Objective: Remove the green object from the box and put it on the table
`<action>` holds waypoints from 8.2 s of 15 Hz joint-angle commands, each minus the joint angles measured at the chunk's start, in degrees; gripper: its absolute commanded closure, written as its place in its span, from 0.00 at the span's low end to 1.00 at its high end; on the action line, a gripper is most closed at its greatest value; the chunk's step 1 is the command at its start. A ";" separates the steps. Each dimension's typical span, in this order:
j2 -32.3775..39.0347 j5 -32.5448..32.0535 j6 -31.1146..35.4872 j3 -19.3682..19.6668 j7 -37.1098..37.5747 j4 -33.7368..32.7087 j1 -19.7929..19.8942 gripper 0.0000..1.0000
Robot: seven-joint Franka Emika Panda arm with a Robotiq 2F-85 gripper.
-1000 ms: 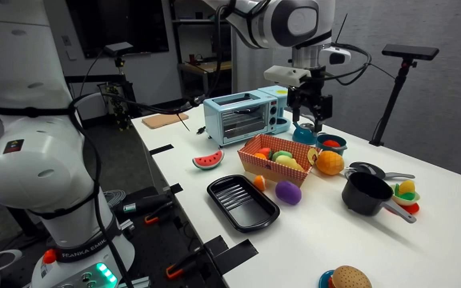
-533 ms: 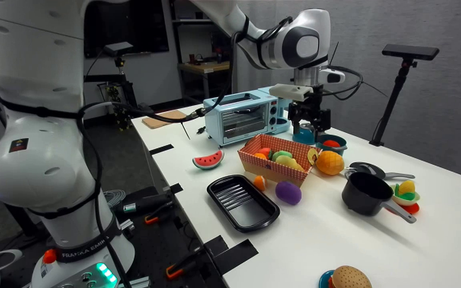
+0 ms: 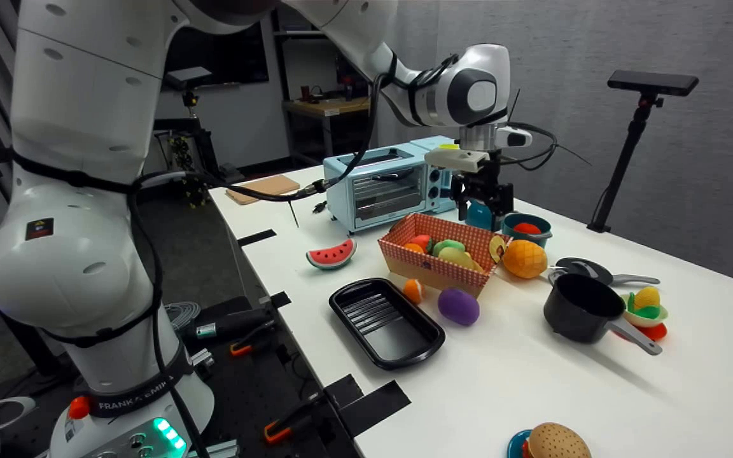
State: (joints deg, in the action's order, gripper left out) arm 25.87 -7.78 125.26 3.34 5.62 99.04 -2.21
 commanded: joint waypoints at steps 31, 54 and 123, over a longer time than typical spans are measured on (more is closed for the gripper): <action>5.38 -7.49 -2.51 -0.80 -2.31 -0.95 -4.38 0.00; 17.65 -10.07 -6.19 -1.16 -6.11 -15.59 -6.31 0.00; -1.83 -3.50 -4.73 -1.50 -4.51 -3.85 -0.48 0.96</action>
State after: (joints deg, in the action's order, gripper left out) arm 29.11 -13.76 119.21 2.24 0.67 89.81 -4.87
